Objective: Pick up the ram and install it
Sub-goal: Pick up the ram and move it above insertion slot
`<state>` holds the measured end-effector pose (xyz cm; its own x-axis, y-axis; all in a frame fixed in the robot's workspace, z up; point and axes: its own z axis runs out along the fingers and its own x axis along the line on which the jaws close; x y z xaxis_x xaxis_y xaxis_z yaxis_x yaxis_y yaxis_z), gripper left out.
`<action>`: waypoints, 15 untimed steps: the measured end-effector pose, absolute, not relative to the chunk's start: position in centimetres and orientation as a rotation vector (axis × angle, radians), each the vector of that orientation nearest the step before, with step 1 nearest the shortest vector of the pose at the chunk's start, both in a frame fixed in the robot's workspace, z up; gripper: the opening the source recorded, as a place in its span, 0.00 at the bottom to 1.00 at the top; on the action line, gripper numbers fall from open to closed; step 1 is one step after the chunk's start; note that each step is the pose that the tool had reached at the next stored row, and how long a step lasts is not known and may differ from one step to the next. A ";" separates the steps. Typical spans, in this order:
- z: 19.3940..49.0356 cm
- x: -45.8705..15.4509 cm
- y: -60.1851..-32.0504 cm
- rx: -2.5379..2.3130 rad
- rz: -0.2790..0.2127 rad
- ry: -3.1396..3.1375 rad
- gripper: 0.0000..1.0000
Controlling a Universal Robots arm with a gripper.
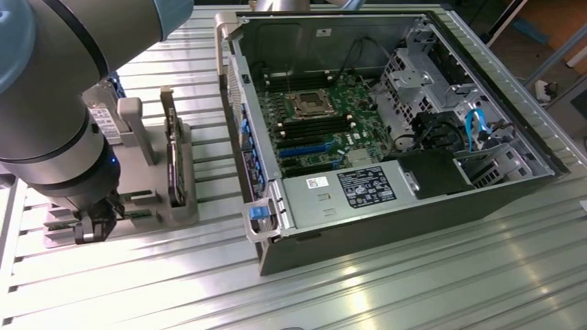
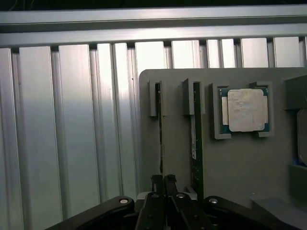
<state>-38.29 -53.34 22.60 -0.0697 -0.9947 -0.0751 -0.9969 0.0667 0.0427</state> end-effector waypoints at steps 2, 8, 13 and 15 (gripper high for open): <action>22.6 -38.3 -53.3 -2.125 0.129 2.275 0.12; 22.8 -38.3 -53.3 -2.125 0.129 2.275 0.12; 23.2 -38.3 -53.3 -2.125 0.129 2.275 0.12; 23.3 -38.3 -53.3 -2.125 0.129 2.275 0.12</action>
